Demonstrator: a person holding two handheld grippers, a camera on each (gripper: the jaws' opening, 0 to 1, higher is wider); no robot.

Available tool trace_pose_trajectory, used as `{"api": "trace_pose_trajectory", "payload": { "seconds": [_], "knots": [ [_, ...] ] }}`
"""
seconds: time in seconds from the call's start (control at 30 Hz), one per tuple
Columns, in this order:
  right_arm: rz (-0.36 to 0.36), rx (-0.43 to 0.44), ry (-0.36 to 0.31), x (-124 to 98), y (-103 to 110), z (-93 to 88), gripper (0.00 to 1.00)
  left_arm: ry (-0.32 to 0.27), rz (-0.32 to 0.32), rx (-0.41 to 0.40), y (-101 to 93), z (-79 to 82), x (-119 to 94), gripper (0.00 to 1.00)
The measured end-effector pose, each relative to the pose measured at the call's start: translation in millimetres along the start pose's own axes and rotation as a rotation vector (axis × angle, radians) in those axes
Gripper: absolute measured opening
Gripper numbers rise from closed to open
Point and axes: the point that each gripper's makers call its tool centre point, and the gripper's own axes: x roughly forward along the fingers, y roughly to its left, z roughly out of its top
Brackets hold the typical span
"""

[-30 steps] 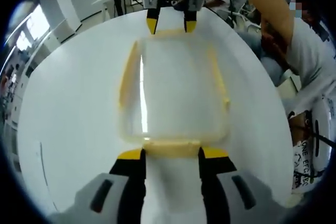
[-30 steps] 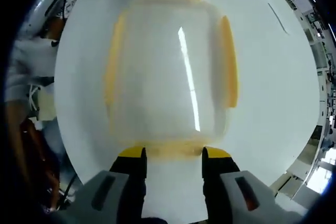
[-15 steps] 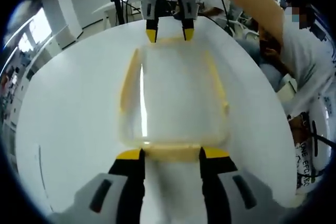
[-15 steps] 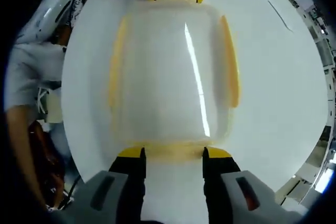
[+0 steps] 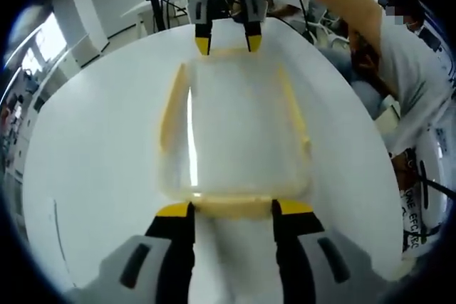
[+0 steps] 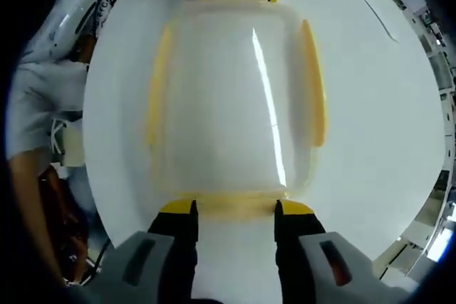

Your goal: Snap each plastic latch of the storage box into its locked position after aligning the lid with the box until every specified latch is closed and the lid sits flush.

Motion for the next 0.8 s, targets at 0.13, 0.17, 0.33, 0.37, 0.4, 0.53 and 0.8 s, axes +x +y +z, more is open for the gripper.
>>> {"api": "trace_pose_trajectory", "payload": {
  "seconds": [0.13,0.17,0.33,0.37,0.4,0.53,0.8],
  "knots": [
    [-0.001,0.000,-0.004,-0.7,0.6,0.8,0.42,0.008,0.000,0.004,-1.4,-0.7,-0.9,0.43],
    [-0.002,0.001,-0.005,-0.7,0.6,0.7,0.42,0.005,-0.001,0.001,-1.2,-1.4,-1.5,0.43],
    [0.000,0.008,0.005,-0.2,1.4,2.6,0.42,-0.016,-0.009,0.008,1.0,-0.9,-1.7,0.41],
    [0.001,0.009,0.013,0.0,1.1,2.3,0.42,-0.012,-0.009,0.006,1.0,-1.0,-1.8,0.41],
    [0.002,0.010,0.022,0.1,0.9,2.2,0.41,-0.007,-0.008,0.005,1.1,-0.7,-1.5,0.41],
    [0.001,0.016,0.028,0.0,0.4,0.0,0.41,0.003,-0.007,-0.005,1.9,-0.4,-0.9,0.40],
    [-0.004,0.016,0.064,0.2,-1.7,-3.5,0.41,0.045,0.002,-0.015,1.6,0.7,1.1,0.40]
  ]
}}
